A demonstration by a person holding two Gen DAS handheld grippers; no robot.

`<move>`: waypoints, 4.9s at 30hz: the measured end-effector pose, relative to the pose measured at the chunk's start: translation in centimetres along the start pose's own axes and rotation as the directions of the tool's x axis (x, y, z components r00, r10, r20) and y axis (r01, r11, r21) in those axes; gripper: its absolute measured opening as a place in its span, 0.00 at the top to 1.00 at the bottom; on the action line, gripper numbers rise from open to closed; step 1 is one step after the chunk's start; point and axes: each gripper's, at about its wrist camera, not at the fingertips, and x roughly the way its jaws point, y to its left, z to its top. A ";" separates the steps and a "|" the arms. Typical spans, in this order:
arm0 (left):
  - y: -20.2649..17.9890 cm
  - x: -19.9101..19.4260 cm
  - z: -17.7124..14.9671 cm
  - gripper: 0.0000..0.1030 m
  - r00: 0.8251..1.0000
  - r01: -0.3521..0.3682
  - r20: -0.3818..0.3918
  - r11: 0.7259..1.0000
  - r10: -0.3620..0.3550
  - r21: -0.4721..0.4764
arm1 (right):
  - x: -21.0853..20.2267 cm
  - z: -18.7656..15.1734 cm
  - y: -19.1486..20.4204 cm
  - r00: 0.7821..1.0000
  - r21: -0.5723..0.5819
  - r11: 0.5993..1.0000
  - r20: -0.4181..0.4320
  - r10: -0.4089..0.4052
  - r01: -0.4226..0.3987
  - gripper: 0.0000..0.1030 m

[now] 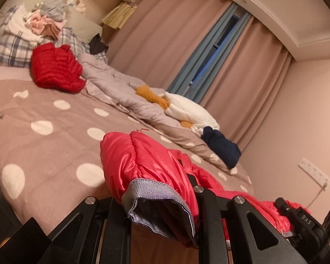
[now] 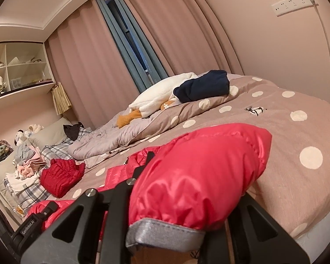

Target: Fold large clothes

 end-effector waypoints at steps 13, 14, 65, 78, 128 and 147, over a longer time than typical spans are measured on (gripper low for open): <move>-4.0 5.1 2.7 0.83 1.000 -0.022 0.018 0.977 0.018 0.210 | 4.5 3.4 -0.3 0.997 0.000 1.000 -0.074 -0.019 0.019 0.80; -4.4 5.6 2.9 0.83 1.000 -0.027 0.020 0.973 0.023 0.227 | 4.9 3.8 -0.1 0.996 -0.014 1.000 -0.080 -0.029 0.028 0.80; 1.6 13.0 8.1 0.03 0.989 -0.139 0.056 0.990 0.140 -0.005 | 12.9 7.5 -0.3 0.995 -0.026 0.995 0.013 -0.097 0.097 0.01; 4.1 12.9 9.1 0.03 0.980 -0.181 0.065 0.980 0.186 -0.087 | 11.6 8.7 -1.2 0.987 0.001 0.991 0.087 -0.137 0.137 0.00; 4.8 25.4 -1.6 0.00 0.925 -0.204 -0.301 0.971 0.232 0.122 | 26.2 -1.1 -6.7 0.913 -0.189 0.936 -0.233 -0.335 0.296 0.00; -2.9 18.1 0.7 0.28 0.996 -0.086 0.000 0.962 0.089 0.261 | 21.4 1.3 -5.1 0.956 -0.112 0.976 -0.206 -0.207 0.187 0.00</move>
